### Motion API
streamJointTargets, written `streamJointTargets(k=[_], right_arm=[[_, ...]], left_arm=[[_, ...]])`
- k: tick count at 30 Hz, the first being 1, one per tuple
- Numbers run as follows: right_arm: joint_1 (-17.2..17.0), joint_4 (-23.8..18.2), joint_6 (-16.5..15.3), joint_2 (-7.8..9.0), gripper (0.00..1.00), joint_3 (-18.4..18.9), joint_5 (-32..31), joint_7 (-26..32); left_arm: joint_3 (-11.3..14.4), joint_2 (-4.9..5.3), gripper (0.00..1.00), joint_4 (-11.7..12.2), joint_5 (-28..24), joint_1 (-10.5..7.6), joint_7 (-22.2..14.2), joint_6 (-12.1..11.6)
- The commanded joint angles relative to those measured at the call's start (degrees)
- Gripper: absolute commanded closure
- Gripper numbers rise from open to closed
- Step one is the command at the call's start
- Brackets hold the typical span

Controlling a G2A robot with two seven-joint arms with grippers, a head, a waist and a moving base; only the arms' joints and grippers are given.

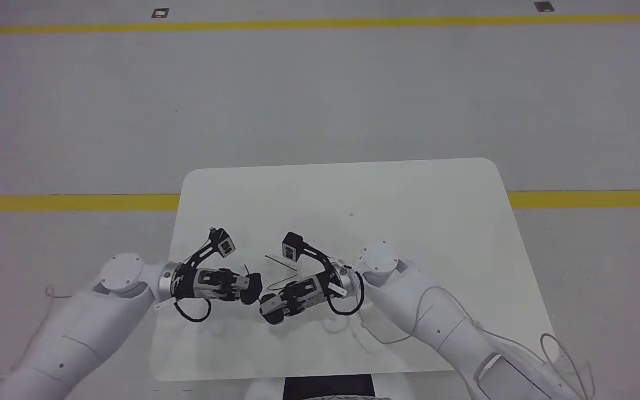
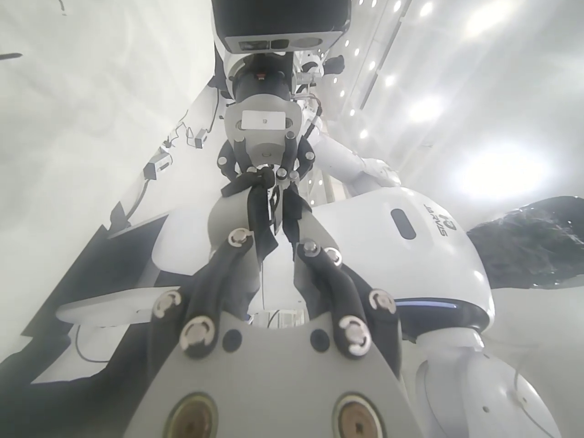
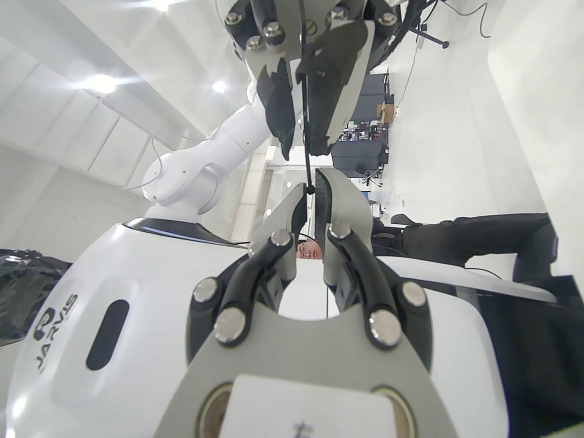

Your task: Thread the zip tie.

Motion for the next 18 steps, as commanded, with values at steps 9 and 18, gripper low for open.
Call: streamJointTargets(k=[9, 18], right_arm=[[-0.3, 0.0, -0.2, 0.17, 1.00, 0.8, 0.2, -1.6], [-0.5, 0.0, -0.2, 0.26, 1.00, 1.2, 0.3, -2.1]], left_arm=[[2.2, 0.76, 0.96, 0.2, -0.9, -1.23, 0.0, -0.4], [3.8, 1.37, 0.97, 0.3, -1.5, -2.09, 0.0, -1.1]])
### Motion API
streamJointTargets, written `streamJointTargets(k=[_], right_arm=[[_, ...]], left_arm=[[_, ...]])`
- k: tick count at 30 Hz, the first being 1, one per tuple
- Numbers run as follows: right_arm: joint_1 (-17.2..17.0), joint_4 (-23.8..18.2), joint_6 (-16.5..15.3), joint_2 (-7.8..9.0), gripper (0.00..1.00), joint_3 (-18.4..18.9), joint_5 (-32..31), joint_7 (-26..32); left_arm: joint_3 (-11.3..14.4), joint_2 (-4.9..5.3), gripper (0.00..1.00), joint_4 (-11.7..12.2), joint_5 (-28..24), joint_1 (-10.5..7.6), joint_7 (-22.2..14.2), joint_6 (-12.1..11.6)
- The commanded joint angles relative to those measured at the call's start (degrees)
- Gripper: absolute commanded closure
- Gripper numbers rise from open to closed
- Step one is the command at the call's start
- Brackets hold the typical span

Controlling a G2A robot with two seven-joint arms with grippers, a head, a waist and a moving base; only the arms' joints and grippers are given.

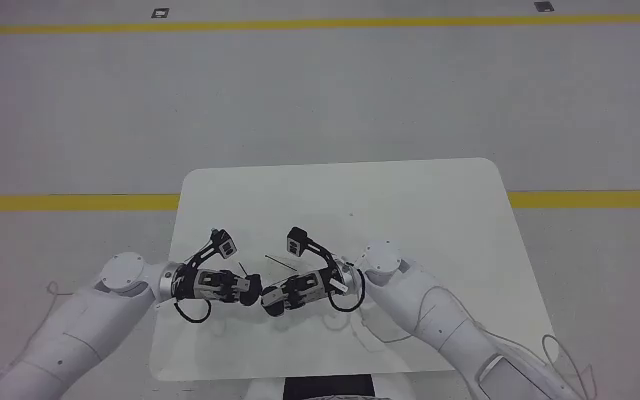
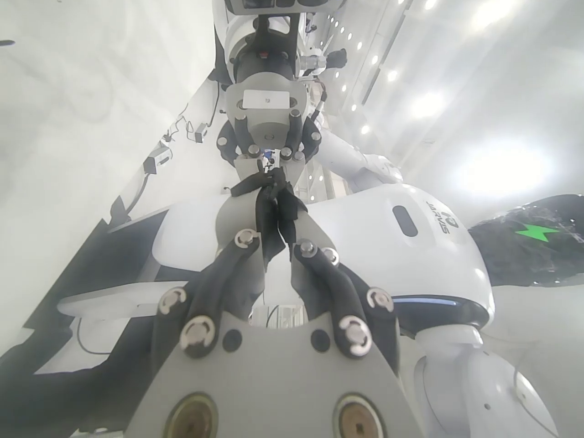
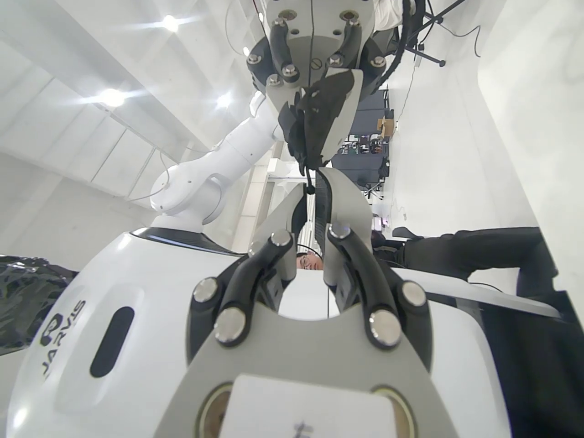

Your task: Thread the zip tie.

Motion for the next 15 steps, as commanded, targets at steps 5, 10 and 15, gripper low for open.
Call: streamJointTargets(k=[5, 10, 15], right_arm=[[-0.1, 0.1, 0.0, 0.03, 1.00, 0.2, 0.2, 0.0], [-0.1, 0.3, 0.0, 0.02, 1.00, 0.2, 0.2, -0.4], [-0.2, 0.6, 0.1, 0.01, 1.00, 0.3, 0.3, -0.8]], left_arm=[[0.9, 0.38, 1.00, 0.1, -0.3, -0.53, 0.0, -0.4], [1.6, 0.61, 1.00, 0.2, -0.6, -0.92, 0.0, -0.6], [2.0, 0.80, 1.00, 0.5, -1.0, -1.23, 0.0, -1.0]])
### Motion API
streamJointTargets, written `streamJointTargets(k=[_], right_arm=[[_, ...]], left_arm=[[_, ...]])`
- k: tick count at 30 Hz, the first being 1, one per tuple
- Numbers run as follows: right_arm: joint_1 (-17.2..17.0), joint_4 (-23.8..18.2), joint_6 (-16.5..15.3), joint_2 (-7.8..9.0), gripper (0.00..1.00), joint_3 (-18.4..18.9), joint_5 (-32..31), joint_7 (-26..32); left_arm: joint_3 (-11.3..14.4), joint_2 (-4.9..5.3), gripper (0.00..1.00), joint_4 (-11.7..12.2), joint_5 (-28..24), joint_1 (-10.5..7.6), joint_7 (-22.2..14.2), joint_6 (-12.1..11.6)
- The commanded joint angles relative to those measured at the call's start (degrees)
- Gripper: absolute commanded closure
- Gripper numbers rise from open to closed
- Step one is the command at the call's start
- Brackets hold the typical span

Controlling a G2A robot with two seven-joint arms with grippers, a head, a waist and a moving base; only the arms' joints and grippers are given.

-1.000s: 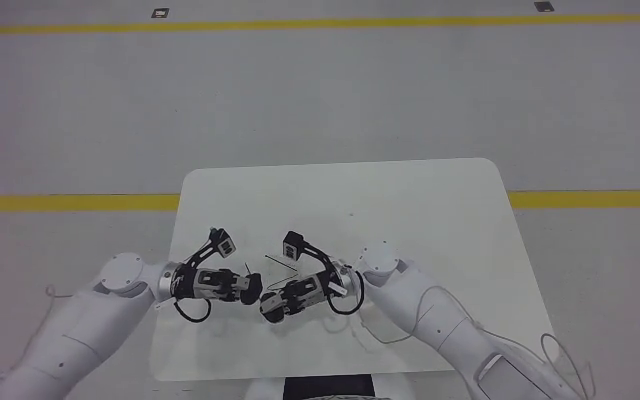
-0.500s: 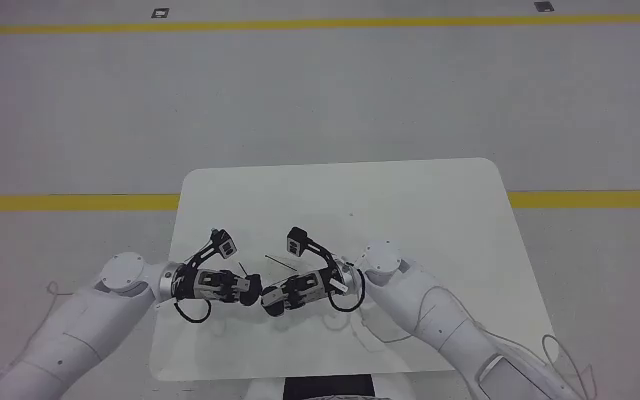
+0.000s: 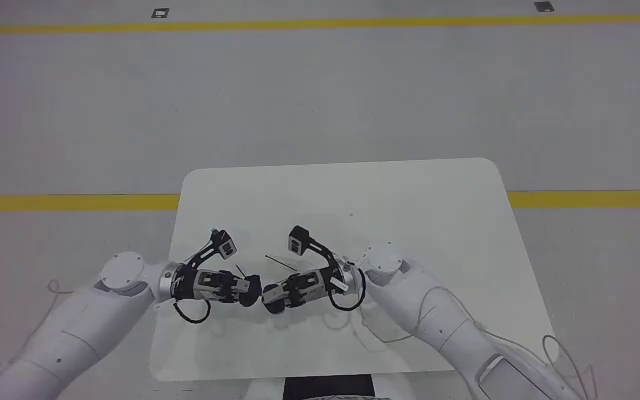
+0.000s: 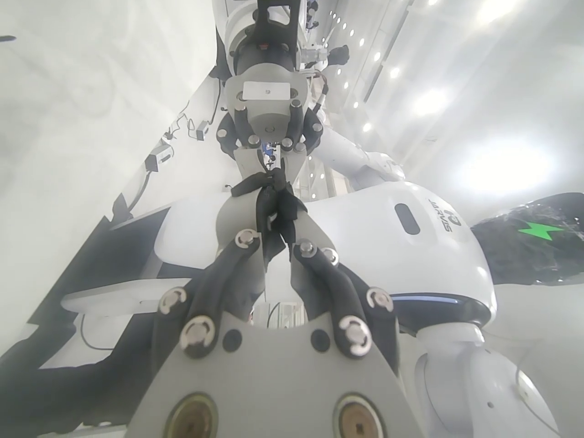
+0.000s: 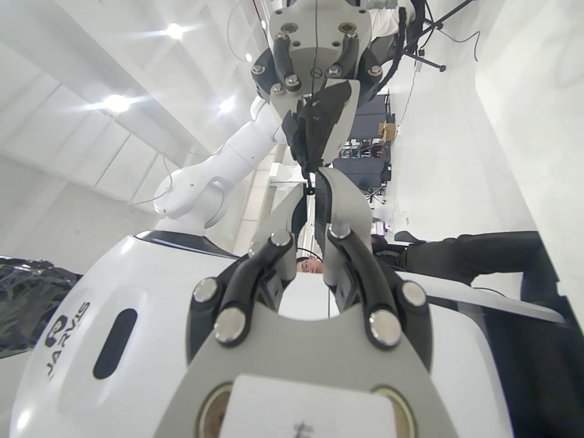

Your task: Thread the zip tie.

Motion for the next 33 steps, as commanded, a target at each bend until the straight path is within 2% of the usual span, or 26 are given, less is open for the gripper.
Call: streamJointTargets(k=[1, 3, 4, 5, 6, 16, 21, 27, 33], right_arm=[[0.0, 0.1, 0.1, 0.00, 1.00, 0.0, 0.0, -0.1], [0.0, 0.2, 0.2, -0.02, 1.00, 0.0, 0.1, -0.2], [-0.1, 0.2, 0.2, -0.02, 0.83, 0.1, 0.1, -0.3], [-0.1, 0.2, 0.1, -0.02, 0.55, 0.1, 0.1, -0.4], [-0.2, 0.1, 0.0, -0.01, 0.00, 0.1, 0.1, -0.5], [-1.0, -1.3, -0.1, 0.48, 0.00, 1.0, -0.7, -1.0], [-1.4, -2.1, -0.4, 0.73, 0.00, 1.5, -1.5, -2.1], [-2.6, -2.9, -0.6, 1.26, 0.00, 2.8, -1.6, -3.9], [-3.6, -2.8, -2.4, 1.69, 0.00, 4.5, -0.9, -5.4]], left_arm=[[0.1, 0.06, 1.00, 0.2, -0.2, -0.09, 0.0, -0.2], [-0.1, 0.10, 1.00, 0.5, -0.4, -0.18, 0.0, -0.2], [-0.2, 0.10, 1.00, 0.6, -0.4, -0.18, 0.0, -0.2], [-0.4, 0.11, 1.00, 0.8, -0.4, -0.17, 0.0, -0.2], [-0.7, 0.12, 1.00, 1.2, 0.1, -0.20, 0.0, -0.2], [-2.8, -0.37, 1.00, 1.0, 0.9, 1.10, 0.7, -0.2], [-5.2, -0.59, 1.00, 0.2, 2.3, 1.89, 3.0, -0.2], [-9.5, -0.95, 1.00, -2.8, 7.2, 4.87, 7.3, -0.2], [-14.2, -1.70, 1.00, -5.6, 11.2, 8.33, 10.5, -0.2]])
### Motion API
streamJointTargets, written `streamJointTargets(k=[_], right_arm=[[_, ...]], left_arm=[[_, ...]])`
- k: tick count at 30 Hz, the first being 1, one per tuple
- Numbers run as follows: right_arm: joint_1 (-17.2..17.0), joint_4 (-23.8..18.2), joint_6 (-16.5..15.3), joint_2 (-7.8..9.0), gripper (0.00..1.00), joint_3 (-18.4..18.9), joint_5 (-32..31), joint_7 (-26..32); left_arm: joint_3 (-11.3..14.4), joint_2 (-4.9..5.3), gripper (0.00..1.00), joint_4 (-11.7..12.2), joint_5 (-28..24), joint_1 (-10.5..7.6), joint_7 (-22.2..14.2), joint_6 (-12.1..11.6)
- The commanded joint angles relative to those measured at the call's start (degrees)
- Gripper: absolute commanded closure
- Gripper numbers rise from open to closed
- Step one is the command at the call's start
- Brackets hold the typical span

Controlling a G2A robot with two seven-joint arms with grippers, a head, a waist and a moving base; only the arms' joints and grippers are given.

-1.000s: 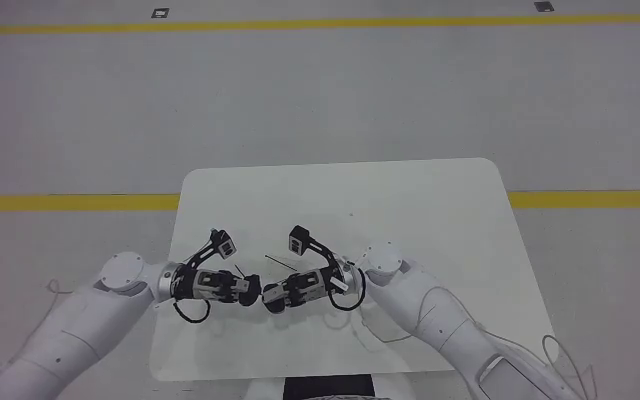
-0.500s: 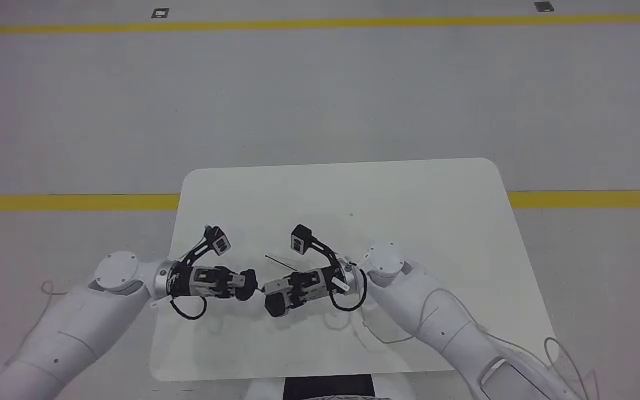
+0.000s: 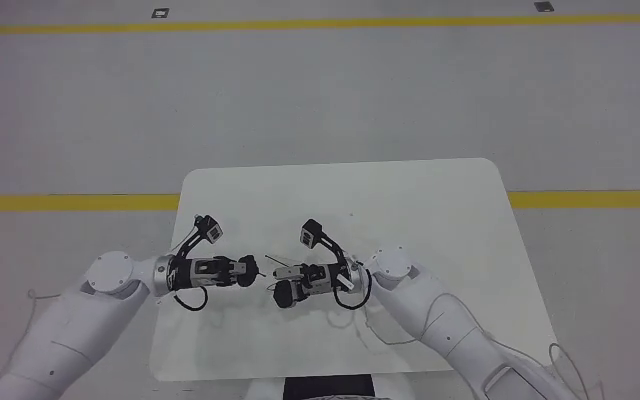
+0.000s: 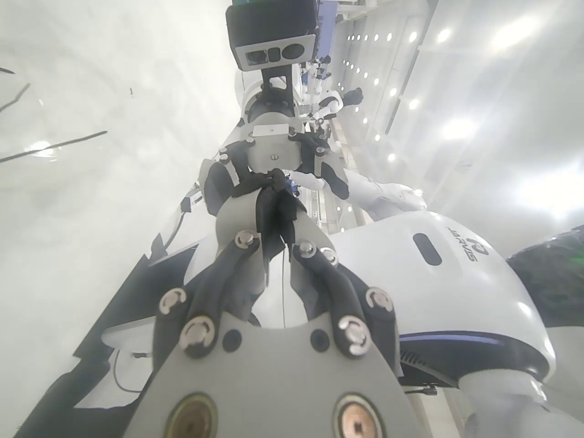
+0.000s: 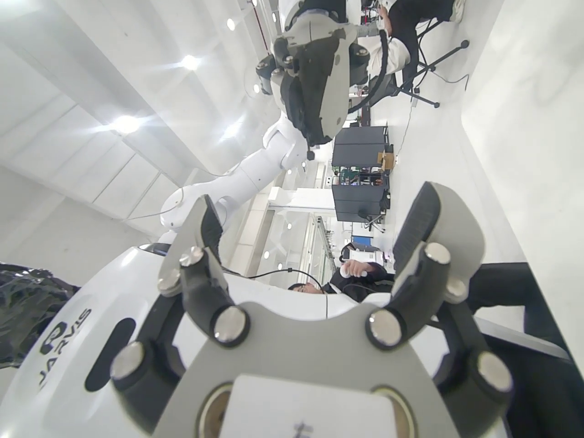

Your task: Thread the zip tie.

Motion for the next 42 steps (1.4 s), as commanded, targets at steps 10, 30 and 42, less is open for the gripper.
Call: streamJointTargets(k=[10, 30, 42], right_arm=[[-0.1, 0.1, -0.3, 0.06, 0.00, 0.2, 0.1, -0.1], [-0.1, 0.1, -0.3, 0.06, 0.00, 0.2, 0.1, -0.1], [-0.1, 0.1, -0.3, 0.06, 0.00, 0.2, 0.1, -0.1]], left_arm=[[-2.0, -0.47, 1.00, -1.0, 1.9, 2.10, 1.3, 0.0], [-9.9, -5.96, 1.00, 1.1, 14.1, 2.83, 3.4, 0.0], [-22.1, -11.41, 1.00, 9.3, 11.6, 1.11, -8.4, 0.0]])
